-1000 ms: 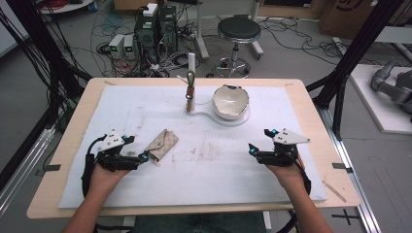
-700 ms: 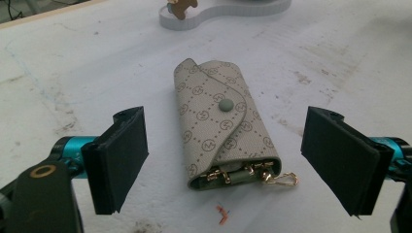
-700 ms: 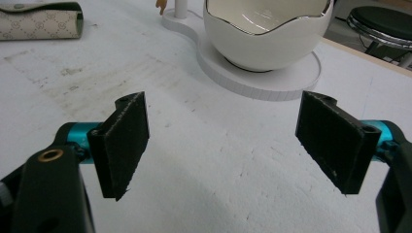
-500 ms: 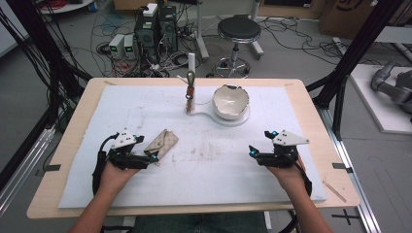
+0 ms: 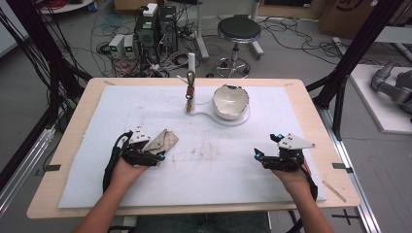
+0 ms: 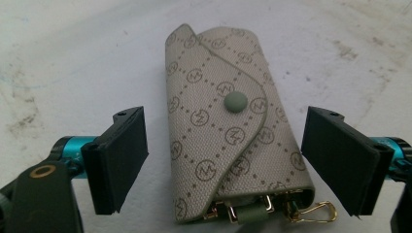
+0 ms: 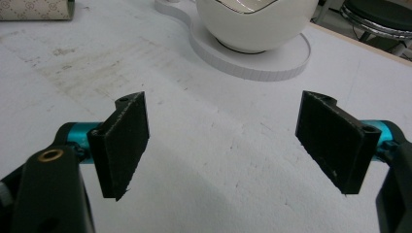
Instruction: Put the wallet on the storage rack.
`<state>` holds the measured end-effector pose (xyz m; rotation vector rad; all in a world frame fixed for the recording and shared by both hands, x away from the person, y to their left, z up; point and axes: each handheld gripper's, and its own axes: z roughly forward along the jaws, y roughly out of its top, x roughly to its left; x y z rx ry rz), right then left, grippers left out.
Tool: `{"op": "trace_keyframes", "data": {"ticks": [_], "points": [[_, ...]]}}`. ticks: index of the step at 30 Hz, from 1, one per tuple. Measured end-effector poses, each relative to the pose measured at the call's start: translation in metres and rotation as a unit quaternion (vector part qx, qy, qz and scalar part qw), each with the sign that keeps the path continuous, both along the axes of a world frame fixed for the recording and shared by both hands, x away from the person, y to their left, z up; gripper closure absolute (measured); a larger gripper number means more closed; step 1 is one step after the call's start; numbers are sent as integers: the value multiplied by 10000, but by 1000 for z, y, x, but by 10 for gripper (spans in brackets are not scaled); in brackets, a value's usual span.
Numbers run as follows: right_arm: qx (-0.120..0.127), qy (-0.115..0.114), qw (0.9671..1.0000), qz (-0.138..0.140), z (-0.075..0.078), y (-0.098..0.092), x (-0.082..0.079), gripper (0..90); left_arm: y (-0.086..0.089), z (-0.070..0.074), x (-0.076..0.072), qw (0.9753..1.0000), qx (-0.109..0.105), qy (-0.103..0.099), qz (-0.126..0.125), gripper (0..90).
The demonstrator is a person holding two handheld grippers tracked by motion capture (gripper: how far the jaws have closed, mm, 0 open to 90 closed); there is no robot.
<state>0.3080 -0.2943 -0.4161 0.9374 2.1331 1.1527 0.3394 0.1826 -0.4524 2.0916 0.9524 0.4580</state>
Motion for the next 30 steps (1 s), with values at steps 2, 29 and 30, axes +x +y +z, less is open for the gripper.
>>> {"op": "trace_keyframes", "data": {"ticks": [2, 29, 30], "points": [[-8, 20, 10000, -12, 0, 0, -1, 202, -4, -4, 2, 9997, 161, 207, -12, 169], [-94, 10, 9999, 95, -2, 4, 1, 202, -5, 5, -3, 9994, 217, 244, -70, 354], [-94, 11, 9999, 96, -2, 4, 1, 202, -4, 6, -3, 9996, 177, 220, -74, 355]]}}
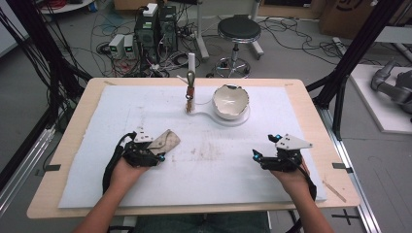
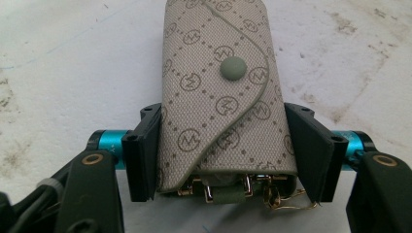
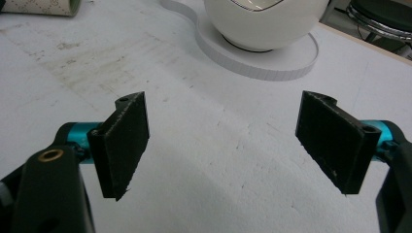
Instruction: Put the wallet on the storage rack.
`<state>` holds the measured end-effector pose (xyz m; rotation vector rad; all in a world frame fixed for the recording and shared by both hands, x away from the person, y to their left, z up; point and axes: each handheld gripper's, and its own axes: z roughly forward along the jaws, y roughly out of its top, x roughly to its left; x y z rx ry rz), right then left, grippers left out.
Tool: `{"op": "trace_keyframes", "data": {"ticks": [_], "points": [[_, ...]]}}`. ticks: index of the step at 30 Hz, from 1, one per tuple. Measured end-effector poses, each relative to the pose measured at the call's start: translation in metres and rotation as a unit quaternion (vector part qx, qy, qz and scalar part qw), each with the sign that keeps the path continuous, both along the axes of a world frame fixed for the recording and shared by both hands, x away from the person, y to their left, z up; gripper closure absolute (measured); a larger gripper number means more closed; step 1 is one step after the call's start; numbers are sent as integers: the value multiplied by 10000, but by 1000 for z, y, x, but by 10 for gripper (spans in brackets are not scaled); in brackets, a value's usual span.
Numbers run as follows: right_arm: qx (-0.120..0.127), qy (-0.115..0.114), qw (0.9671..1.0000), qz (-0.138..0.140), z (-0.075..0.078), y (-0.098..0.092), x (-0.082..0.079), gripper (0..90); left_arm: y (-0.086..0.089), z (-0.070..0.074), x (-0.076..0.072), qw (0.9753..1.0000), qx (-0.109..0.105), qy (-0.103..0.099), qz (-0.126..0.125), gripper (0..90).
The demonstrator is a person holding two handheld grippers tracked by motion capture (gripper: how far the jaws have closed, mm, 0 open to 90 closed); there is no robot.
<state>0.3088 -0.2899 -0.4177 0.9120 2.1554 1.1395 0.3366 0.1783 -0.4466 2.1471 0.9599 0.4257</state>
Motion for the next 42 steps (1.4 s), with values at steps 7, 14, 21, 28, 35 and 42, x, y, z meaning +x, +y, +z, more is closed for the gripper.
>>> {"op": "trace_keyframes", "data": {"ticks": [7, 14, 21, 28, 35, 42], "points": [[15, 10, 10000, 18, 0, 0, 1, 202, -2, 14, -2, 9998, -140, -137, -61, 357], [42, 12, 10000, 8, 0, 1, 3, 202, -21, 38, 3, 9991, -76, -225, -351, 358], [36, 42, 9999, 112, 0, 6, 5, 202, -51, 65, 20, 9975, 24, -332, -617, 358], [74, 56, 9998, 152, -2, 7, 4, 202, -74, 80, 36, 9962, 56, -337, -806, 359], [72, 61, 9997, 204, -2, 10, 3, 202, -92, 92, 51, 9952, 47, -345, -918, 359], [80, 59, 9998, 175, -3, 7, 2, 202, -111, 107, 63, 9934, 72, -377, -1082, 359]]}}
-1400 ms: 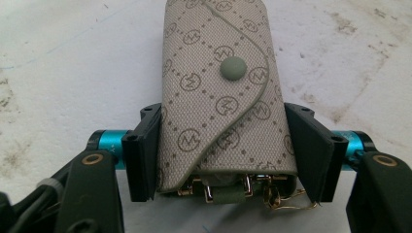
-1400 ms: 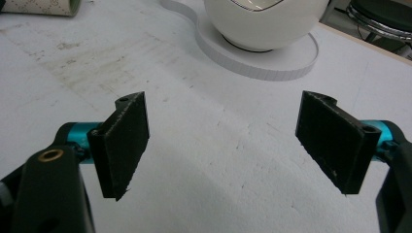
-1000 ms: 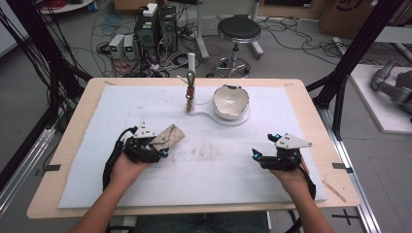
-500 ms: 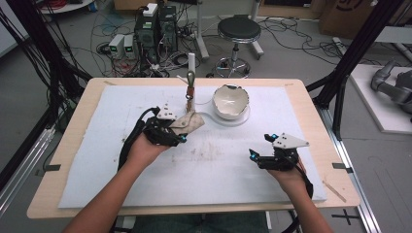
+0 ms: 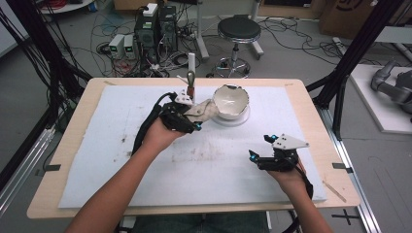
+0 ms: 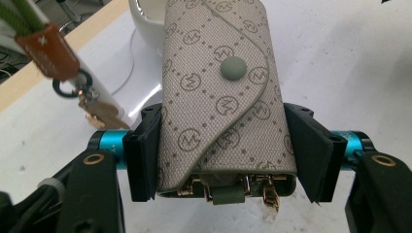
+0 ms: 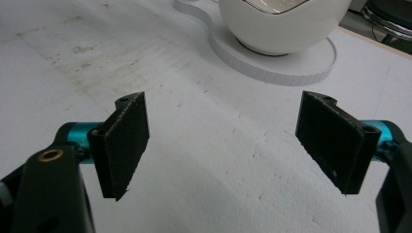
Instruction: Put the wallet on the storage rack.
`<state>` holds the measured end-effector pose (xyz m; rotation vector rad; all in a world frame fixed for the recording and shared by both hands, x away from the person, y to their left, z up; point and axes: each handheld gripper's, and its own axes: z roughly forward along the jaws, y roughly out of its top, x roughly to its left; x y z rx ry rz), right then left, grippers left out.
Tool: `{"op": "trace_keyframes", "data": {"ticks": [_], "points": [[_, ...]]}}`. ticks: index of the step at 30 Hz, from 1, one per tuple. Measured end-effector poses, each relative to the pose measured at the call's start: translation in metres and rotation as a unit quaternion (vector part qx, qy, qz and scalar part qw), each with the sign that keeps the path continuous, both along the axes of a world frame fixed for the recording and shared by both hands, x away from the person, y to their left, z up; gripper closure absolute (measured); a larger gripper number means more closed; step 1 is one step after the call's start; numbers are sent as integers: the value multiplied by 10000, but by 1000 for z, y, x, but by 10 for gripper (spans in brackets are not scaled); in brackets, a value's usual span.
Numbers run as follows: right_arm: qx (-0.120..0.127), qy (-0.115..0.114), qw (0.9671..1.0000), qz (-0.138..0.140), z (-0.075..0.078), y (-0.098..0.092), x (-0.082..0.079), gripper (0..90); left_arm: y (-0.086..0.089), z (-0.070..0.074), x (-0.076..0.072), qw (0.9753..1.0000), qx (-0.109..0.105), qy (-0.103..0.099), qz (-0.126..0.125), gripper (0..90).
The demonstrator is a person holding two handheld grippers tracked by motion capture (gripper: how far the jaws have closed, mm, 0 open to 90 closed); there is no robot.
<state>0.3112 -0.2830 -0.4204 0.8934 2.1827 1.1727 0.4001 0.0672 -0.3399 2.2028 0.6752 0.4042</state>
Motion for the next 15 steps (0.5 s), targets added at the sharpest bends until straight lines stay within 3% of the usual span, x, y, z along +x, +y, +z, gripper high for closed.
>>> {"op": "trace_keyframes", "data": {"ticks": [8, 15], "points": [[15, 17, 10000, -25, 0, -3, -1, 202, -26, 13, 21, 9998, 172, 8, -87, 359], [-32, 21, 10000, -41, -2, -6, -4, 202, -51, 14, 40, 9993, 334, 76, -130, 358]]}}
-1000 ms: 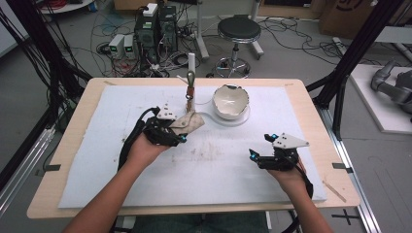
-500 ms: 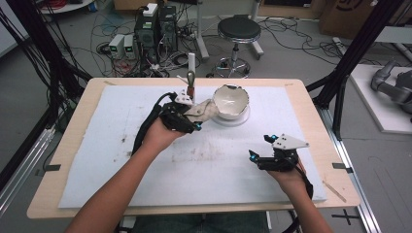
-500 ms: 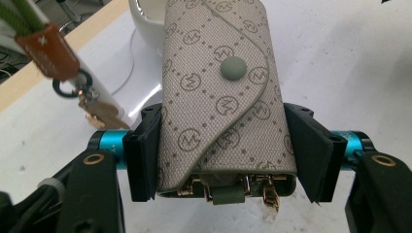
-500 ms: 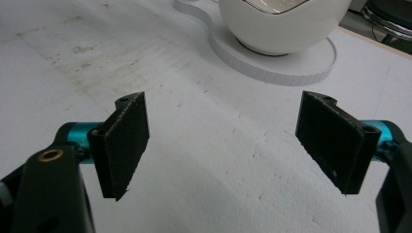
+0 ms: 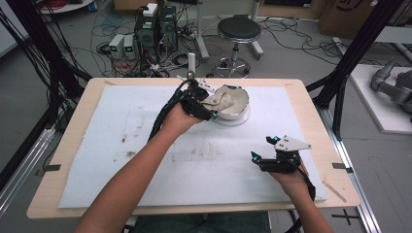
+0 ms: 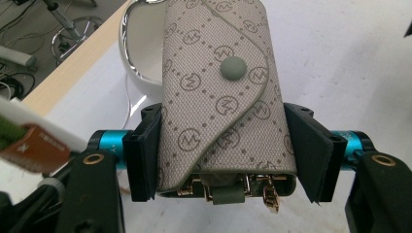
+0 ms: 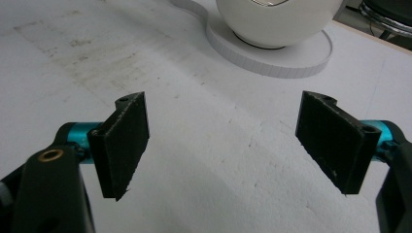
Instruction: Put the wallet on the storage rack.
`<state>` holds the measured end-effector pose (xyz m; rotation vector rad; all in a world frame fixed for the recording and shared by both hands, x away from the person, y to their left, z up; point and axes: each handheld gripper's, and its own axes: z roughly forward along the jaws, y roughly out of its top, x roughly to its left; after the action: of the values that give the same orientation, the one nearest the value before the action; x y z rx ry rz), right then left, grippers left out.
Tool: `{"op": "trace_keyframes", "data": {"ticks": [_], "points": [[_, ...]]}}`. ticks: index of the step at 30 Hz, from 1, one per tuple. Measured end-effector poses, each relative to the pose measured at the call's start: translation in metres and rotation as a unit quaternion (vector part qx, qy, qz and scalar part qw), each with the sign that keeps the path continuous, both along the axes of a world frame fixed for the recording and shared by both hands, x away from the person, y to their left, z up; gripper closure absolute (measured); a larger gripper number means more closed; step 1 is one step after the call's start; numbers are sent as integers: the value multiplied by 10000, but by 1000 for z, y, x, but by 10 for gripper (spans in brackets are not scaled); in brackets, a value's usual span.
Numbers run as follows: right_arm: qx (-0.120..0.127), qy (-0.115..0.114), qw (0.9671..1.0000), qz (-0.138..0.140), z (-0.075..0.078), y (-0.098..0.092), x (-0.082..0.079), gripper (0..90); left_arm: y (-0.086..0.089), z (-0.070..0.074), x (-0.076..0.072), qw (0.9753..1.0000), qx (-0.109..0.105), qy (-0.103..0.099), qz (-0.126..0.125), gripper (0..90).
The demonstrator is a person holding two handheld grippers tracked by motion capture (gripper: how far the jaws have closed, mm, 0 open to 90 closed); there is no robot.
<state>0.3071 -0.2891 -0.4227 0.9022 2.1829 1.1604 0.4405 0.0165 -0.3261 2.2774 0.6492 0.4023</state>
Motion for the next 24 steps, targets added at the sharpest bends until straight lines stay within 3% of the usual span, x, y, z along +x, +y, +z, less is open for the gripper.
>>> {"op": "trace_keyframes", "data": {"ticks": [8, 14, 24], "points": [[-33, 29, 10000, -31, -2, -5, -6, 202, -21, -6, 18, 9998, 164, 88, 20, 358], [-47, 46, 10000, -45, -3, -8, -8, 202, -39, -14, 28, 9989, 428, 207, -12, 358], [-66, 58, 10000, -28, -4, -7, -7, 202, -55, -27, 42, 9970, 684, 354, 90, 356]]}}
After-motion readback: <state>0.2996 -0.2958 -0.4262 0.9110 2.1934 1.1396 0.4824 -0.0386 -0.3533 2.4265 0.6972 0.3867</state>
